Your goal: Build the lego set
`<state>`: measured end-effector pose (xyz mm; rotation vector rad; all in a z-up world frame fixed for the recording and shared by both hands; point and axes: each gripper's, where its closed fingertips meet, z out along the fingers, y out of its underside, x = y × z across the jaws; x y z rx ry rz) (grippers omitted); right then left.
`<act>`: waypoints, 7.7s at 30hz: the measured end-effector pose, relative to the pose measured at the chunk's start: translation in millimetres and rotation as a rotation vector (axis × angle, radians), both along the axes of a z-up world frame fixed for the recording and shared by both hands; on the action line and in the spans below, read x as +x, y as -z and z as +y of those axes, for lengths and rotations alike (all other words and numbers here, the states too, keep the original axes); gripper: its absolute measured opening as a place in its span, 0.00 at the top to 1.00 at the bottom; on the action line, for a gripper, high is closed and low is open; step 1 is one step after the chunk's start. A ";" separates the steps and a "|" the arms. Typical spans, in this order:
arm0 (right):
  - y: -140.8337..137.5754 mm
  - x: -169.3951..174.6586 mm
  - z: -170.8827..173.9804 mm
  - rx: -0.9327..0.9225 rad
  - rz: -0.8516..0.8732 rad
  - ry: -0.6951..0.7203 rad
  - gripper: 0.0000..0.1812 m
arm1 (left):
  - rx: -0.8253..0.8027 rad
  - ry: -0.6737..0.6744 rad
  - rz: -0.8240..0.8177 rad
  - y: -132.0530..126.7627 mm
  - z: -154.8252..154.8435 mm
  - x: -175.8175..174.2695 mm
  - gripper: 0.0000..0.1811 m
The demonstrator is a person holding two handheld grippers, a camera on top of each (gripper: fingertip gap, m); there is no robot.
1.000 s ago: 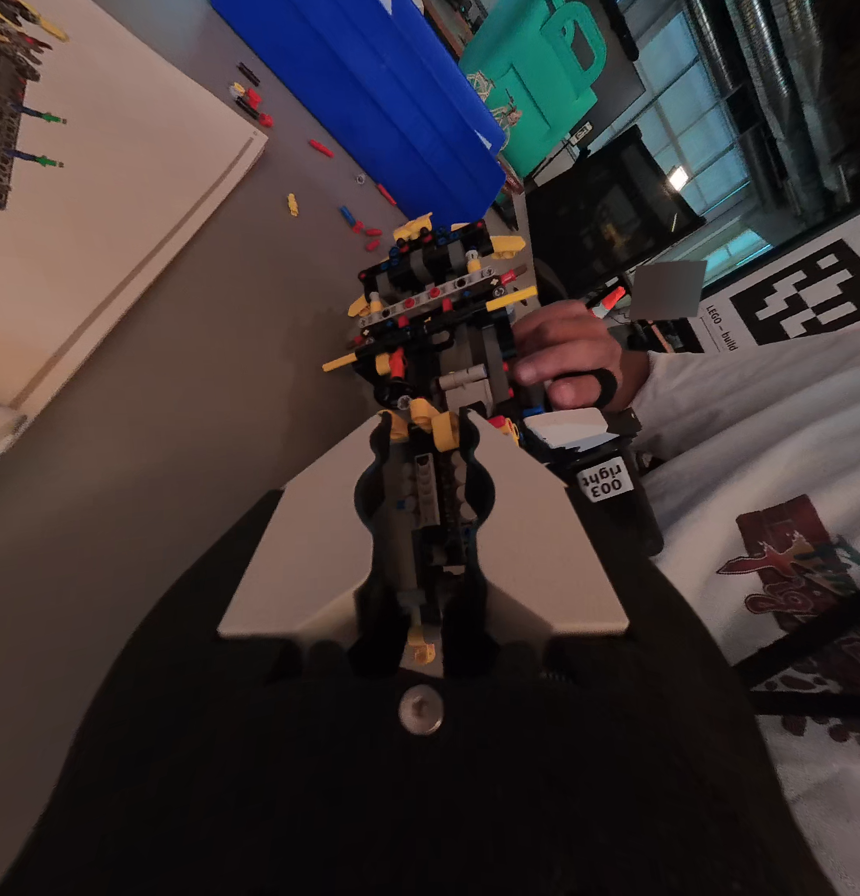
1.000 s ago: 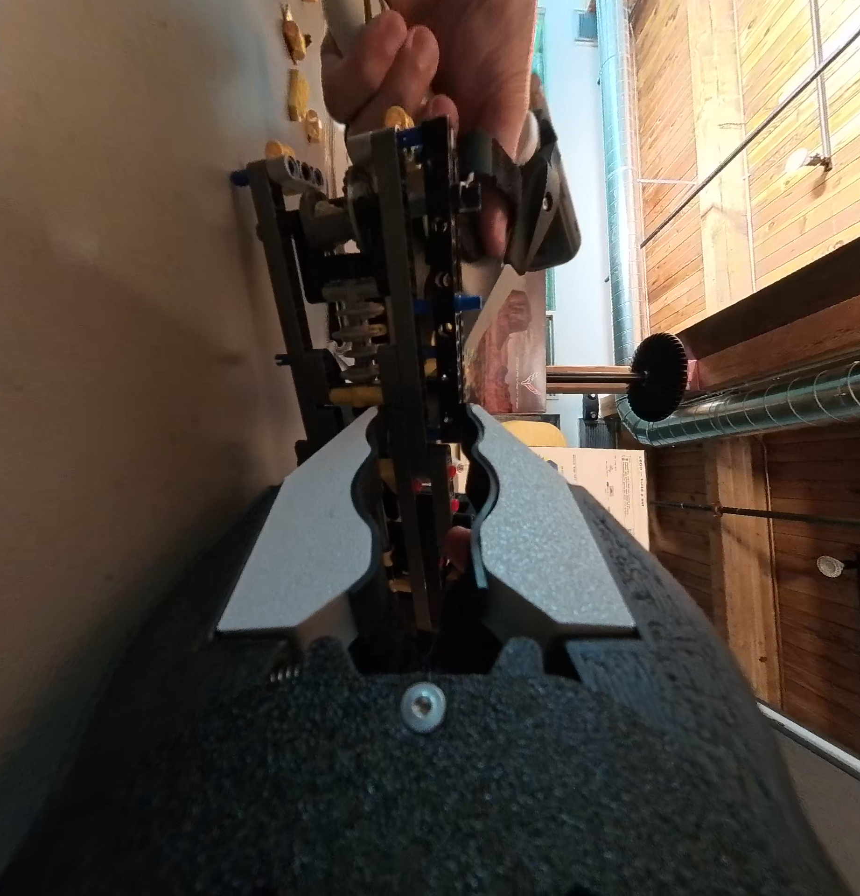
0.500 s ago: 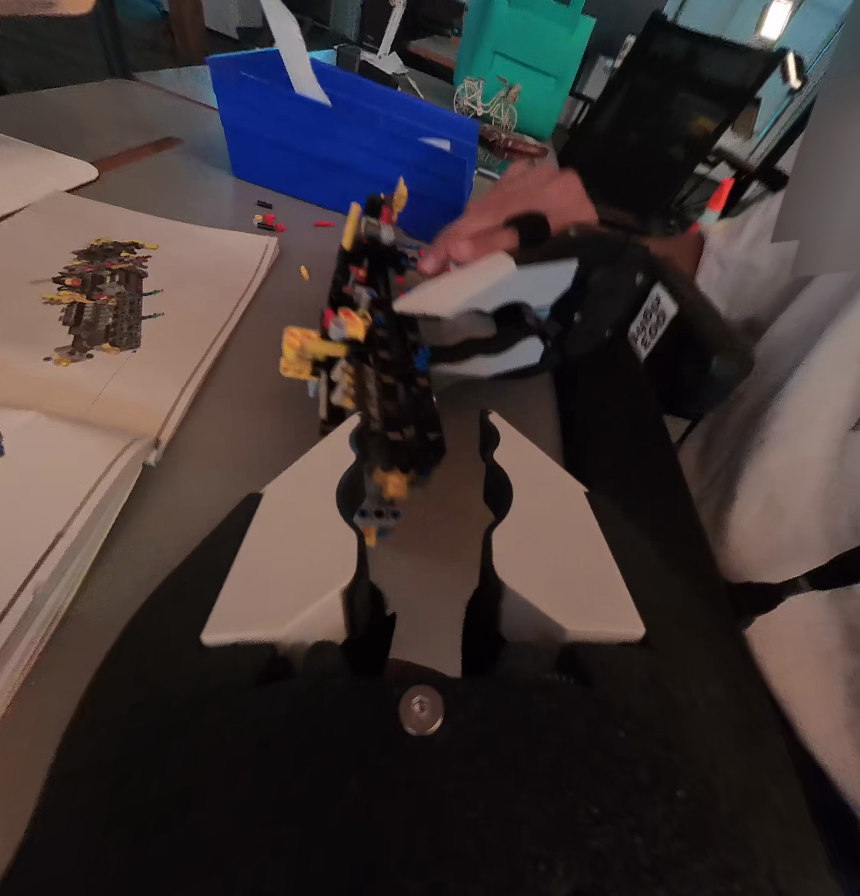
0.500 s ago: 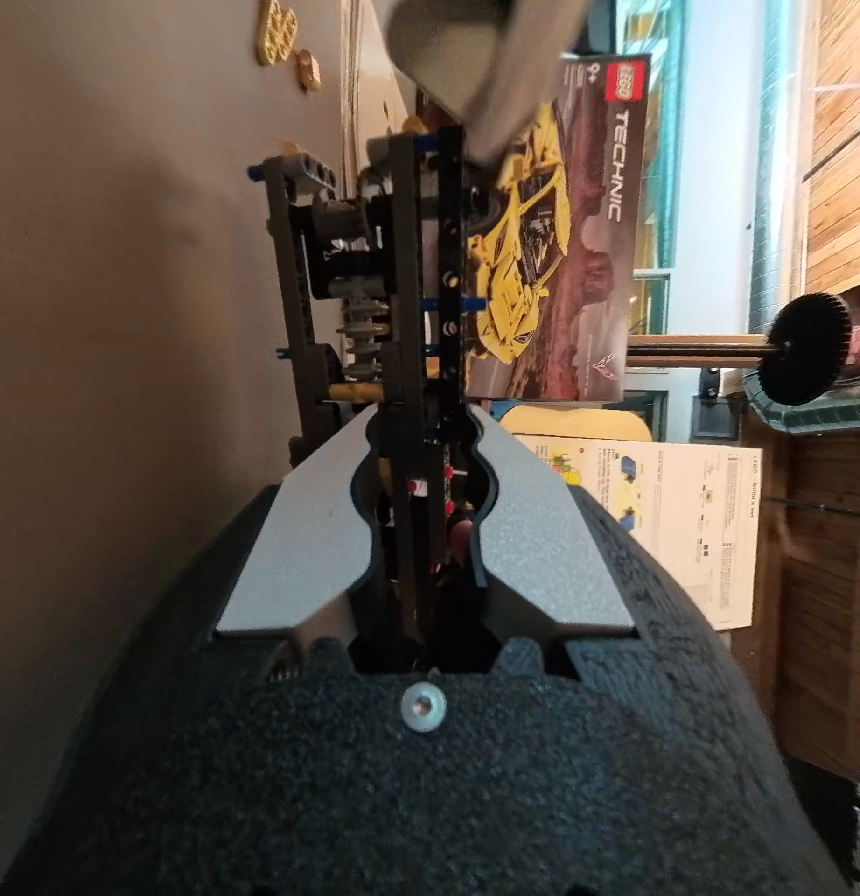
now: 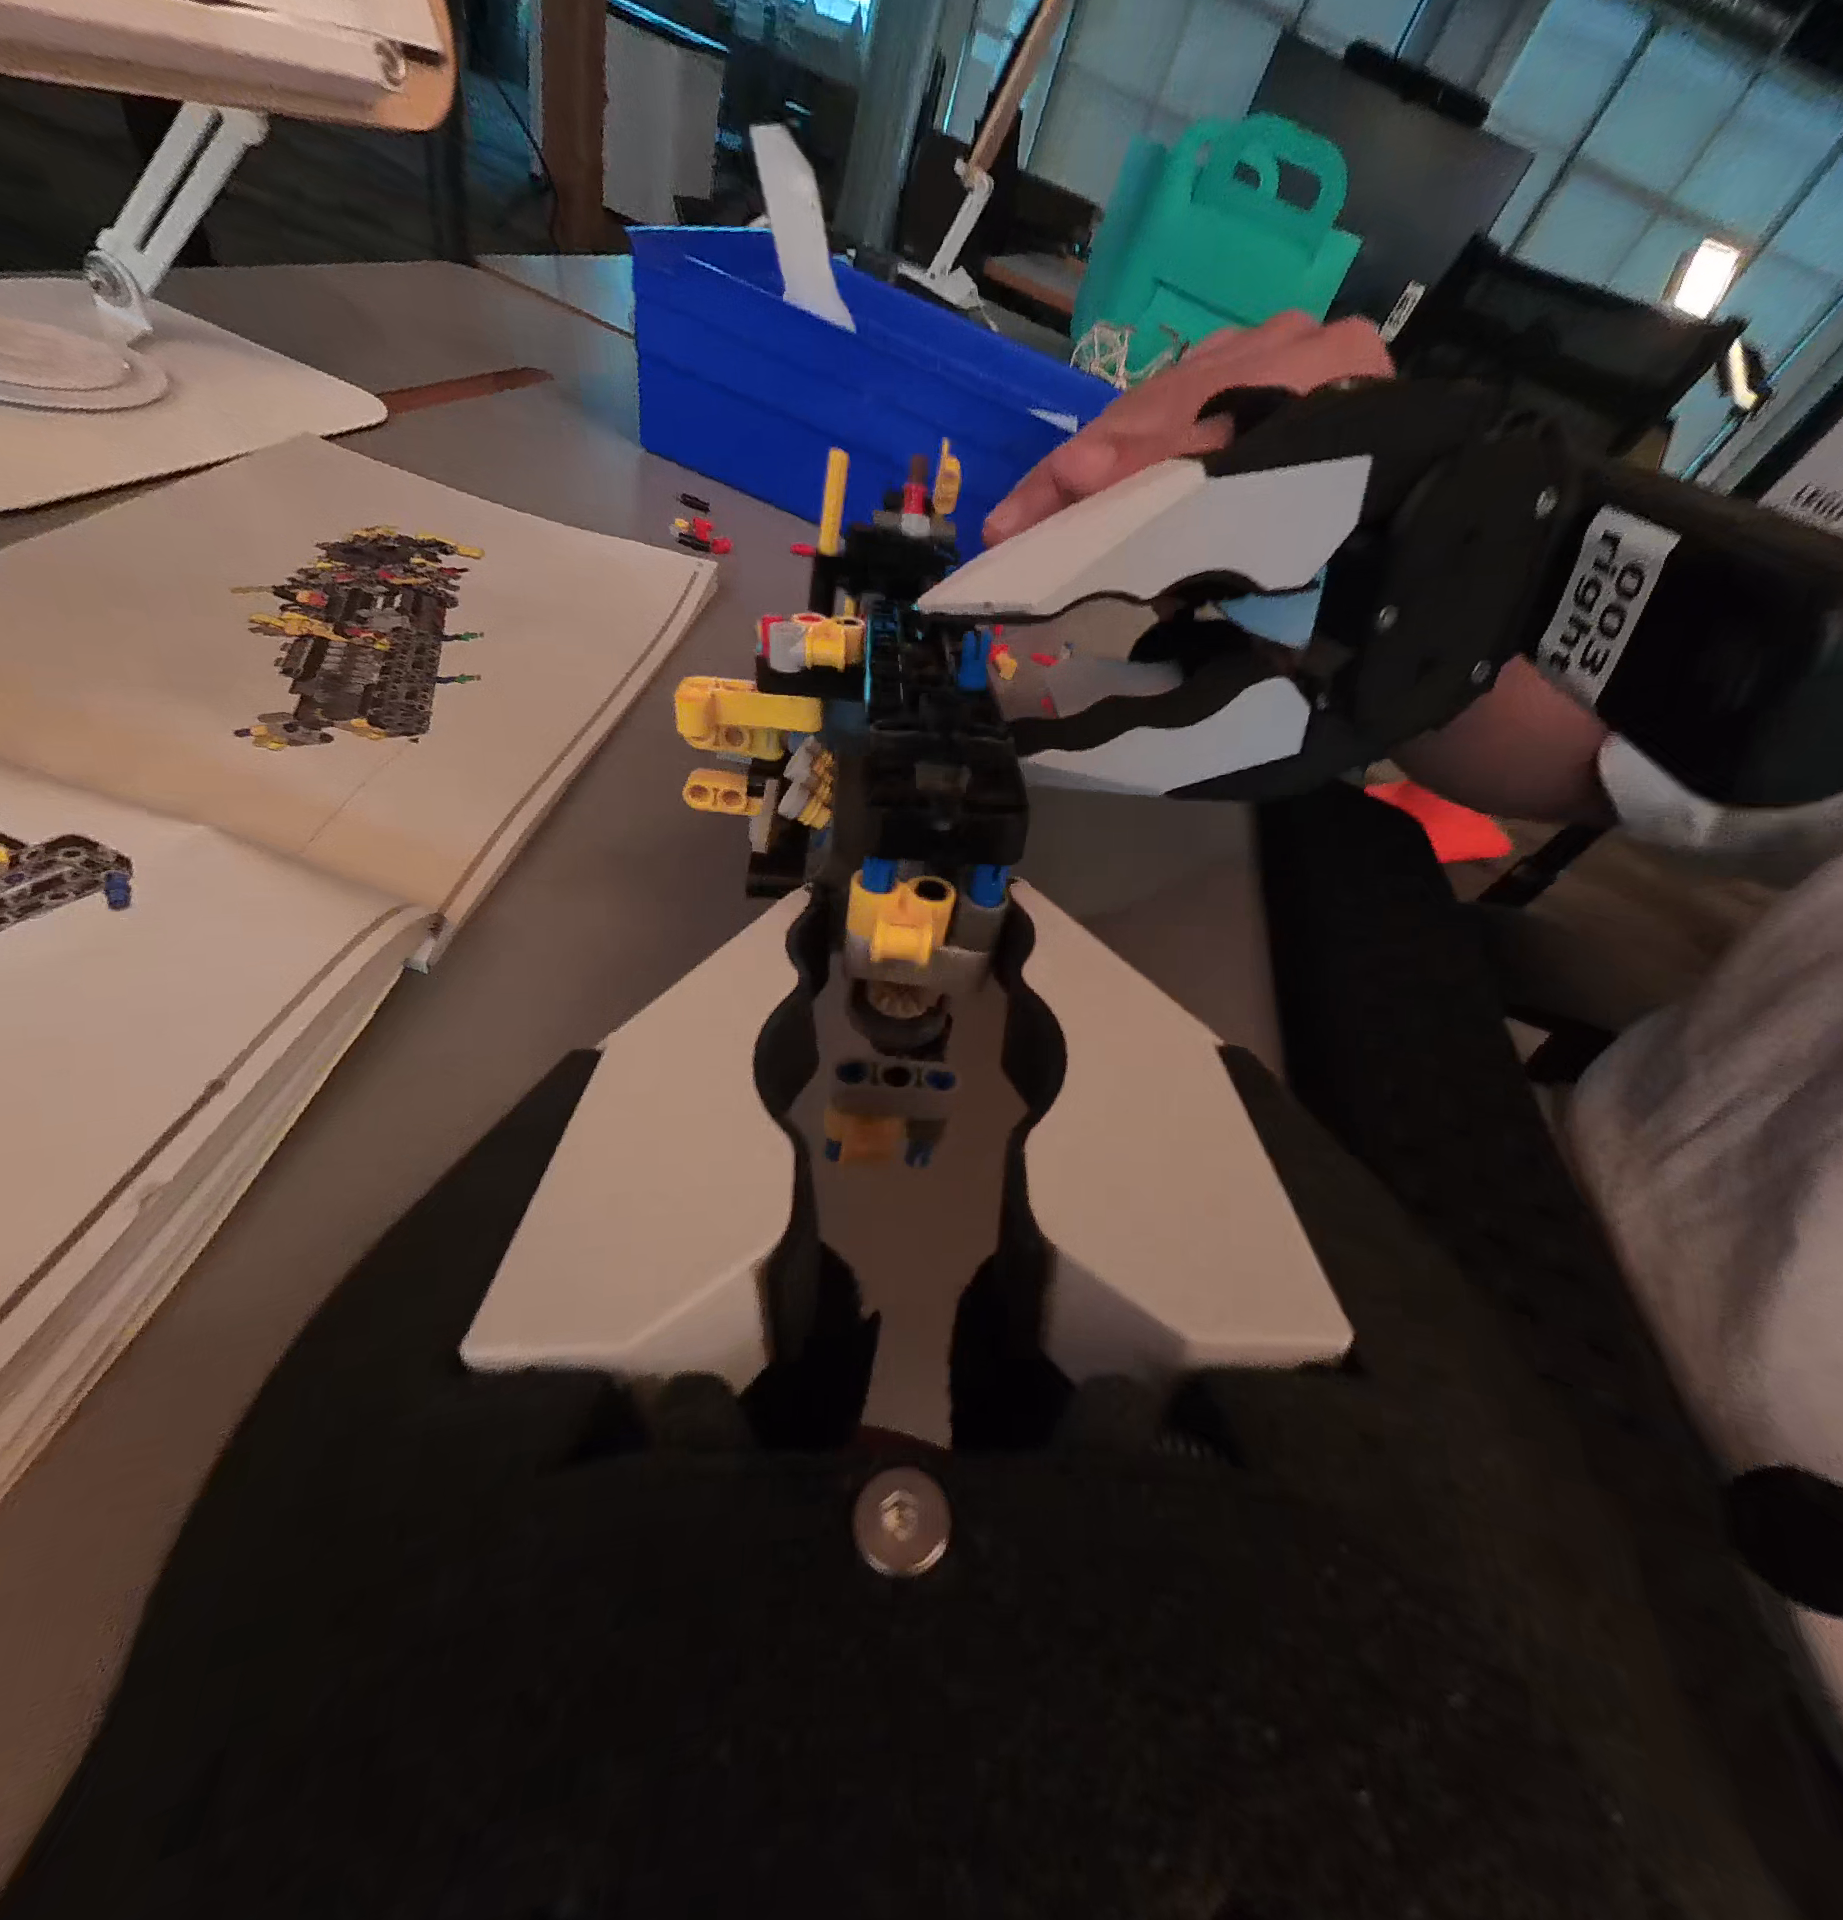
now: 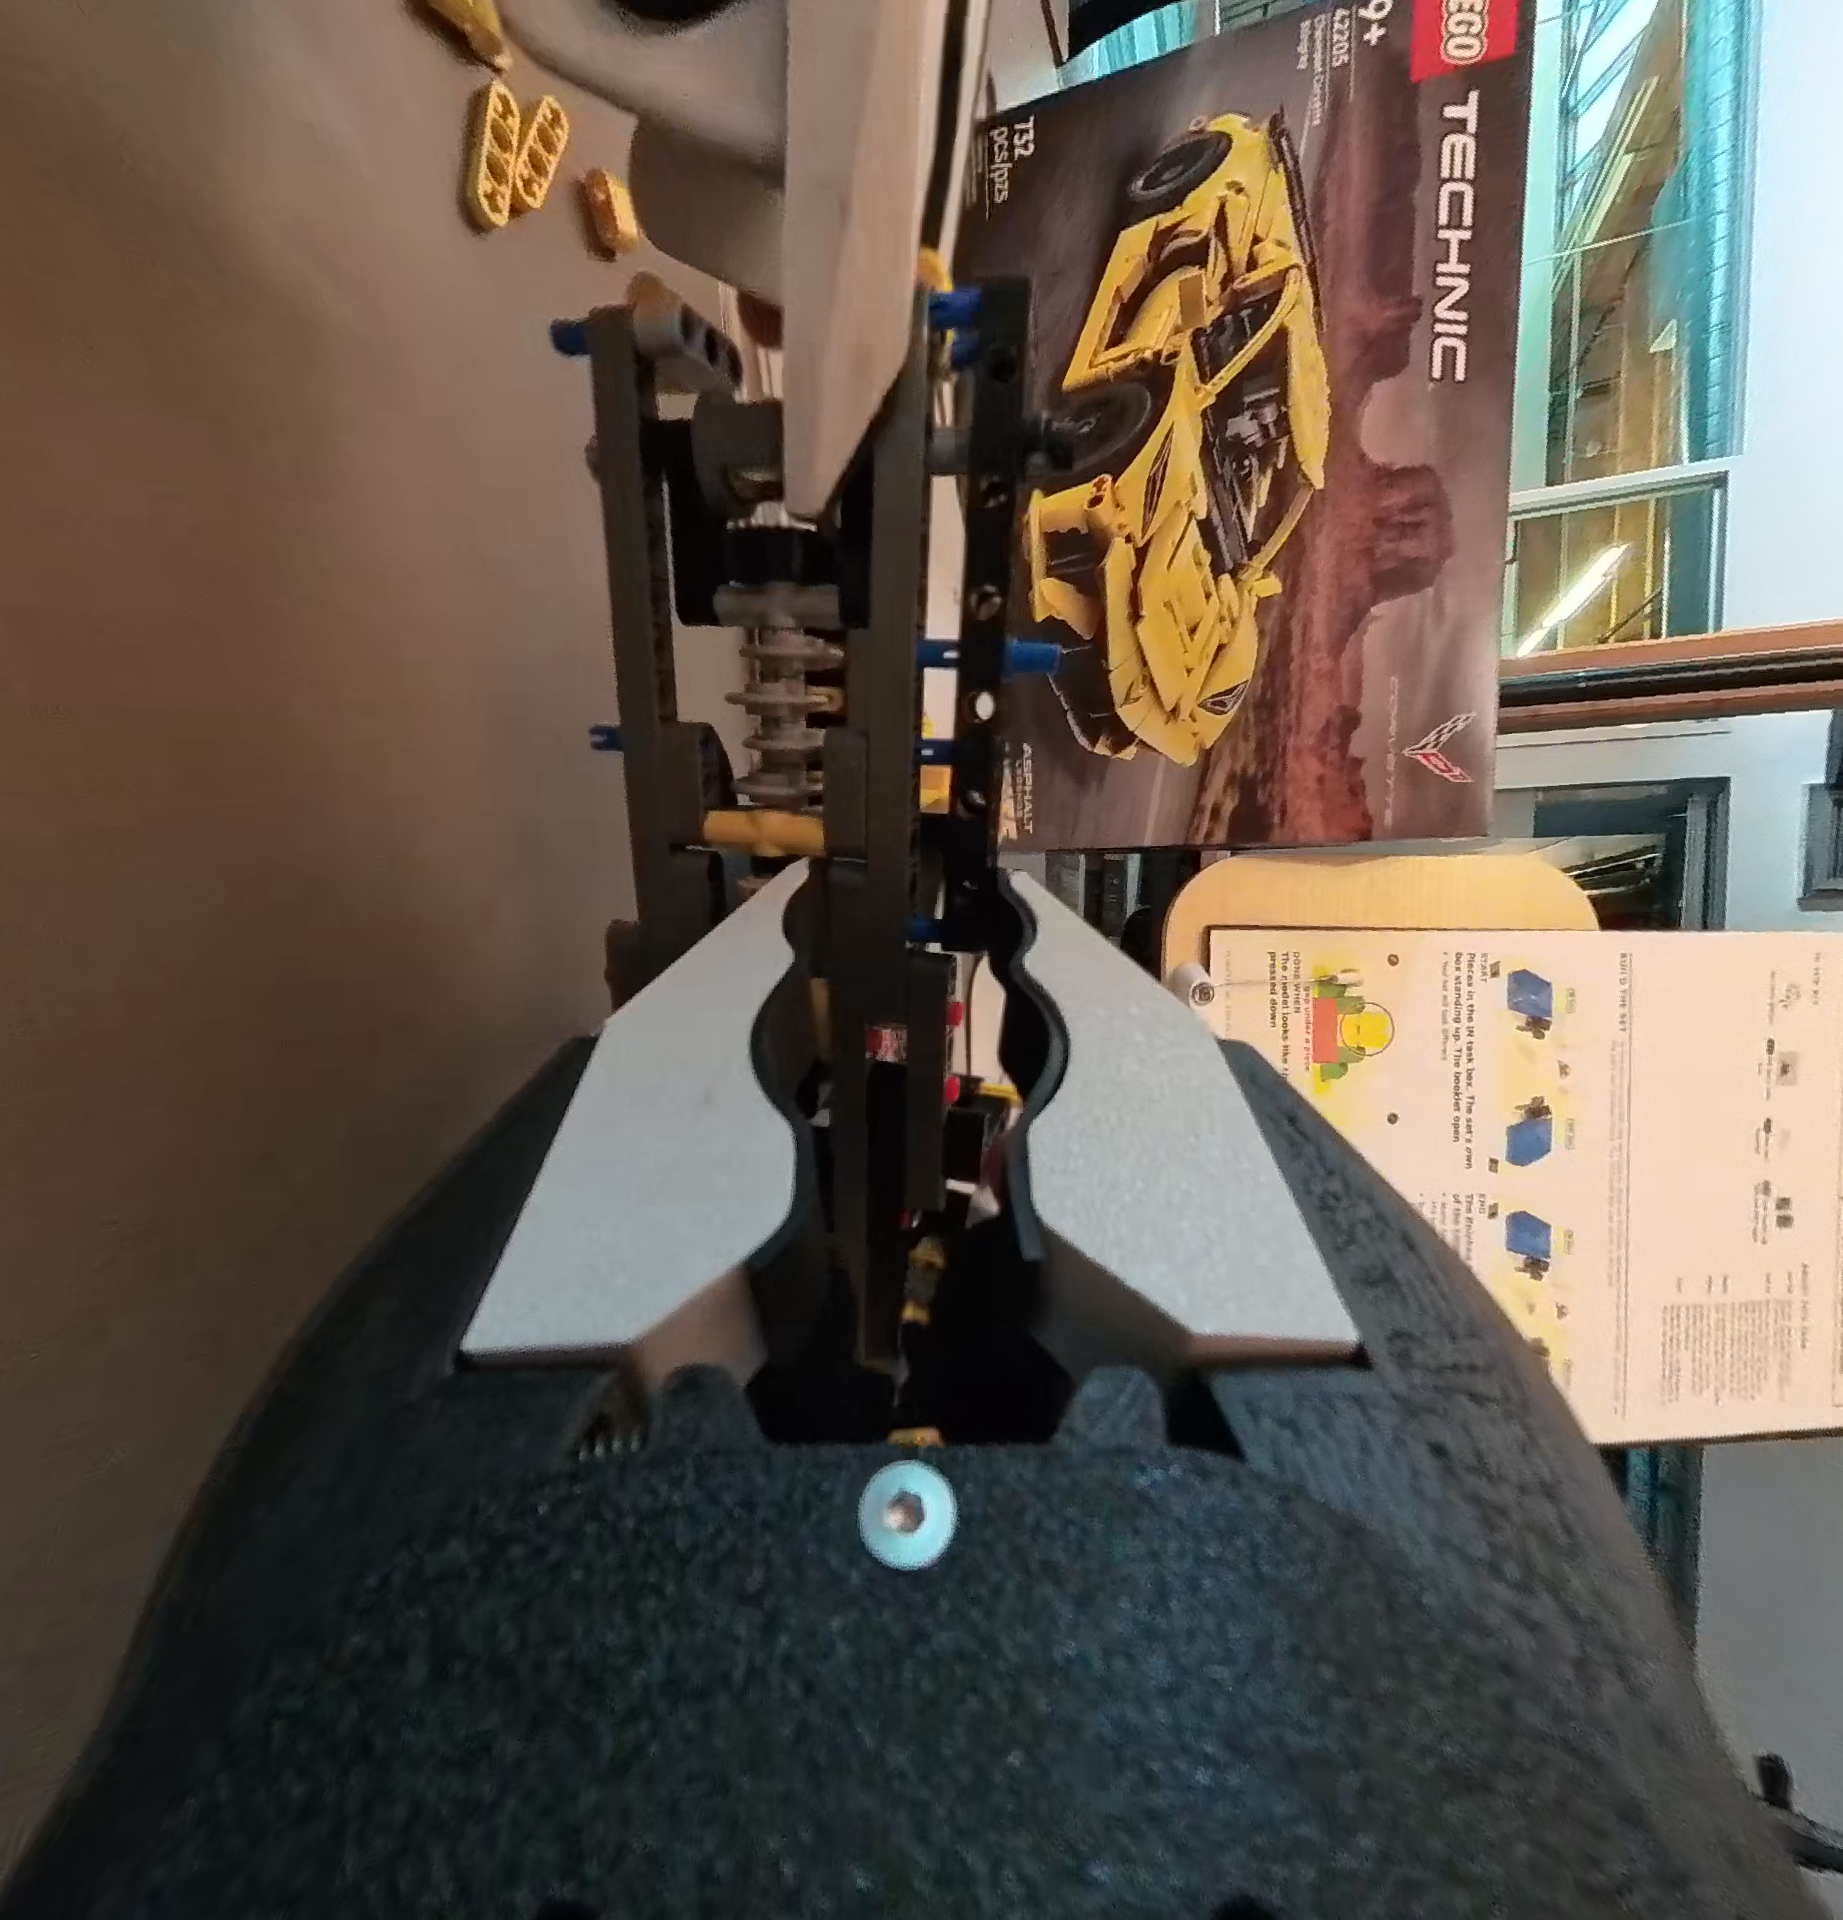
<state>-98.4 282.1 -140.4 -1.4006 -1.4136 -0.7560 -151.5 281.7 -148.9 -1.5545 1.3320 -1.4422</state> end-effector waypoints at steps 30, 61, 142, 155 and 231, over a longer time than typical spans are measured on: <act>-11.2 -32.4 8.3 -0.035 0.121 0.037 0.89 | -0.221 -0.027 -0.036 -7.7 6.6 -0.5 0.84; -14.1 -81.7 20.7 -0.196 0.171 -0.002 0.69 | -0.227 -0.063 -0.072 -15.9 7.0 0.9 0.84; -99.0 26.0 18.2 0.048 1.330 0.231 0.88 | 0.189 -0.239 -0.269 -66.4 15.6 41.1 0.75; -99.2 26.4 18.3 0.033 1.362 0.187 0.88 | 0.236 -0.259 -0.216 -57.1 17.9 42.0 0.64; -85.6 5.4 23.7 0.074 1.029 0.209 0.85 | 0.282 -0.388 -0.101 -45.1 12.1 37.9 0.73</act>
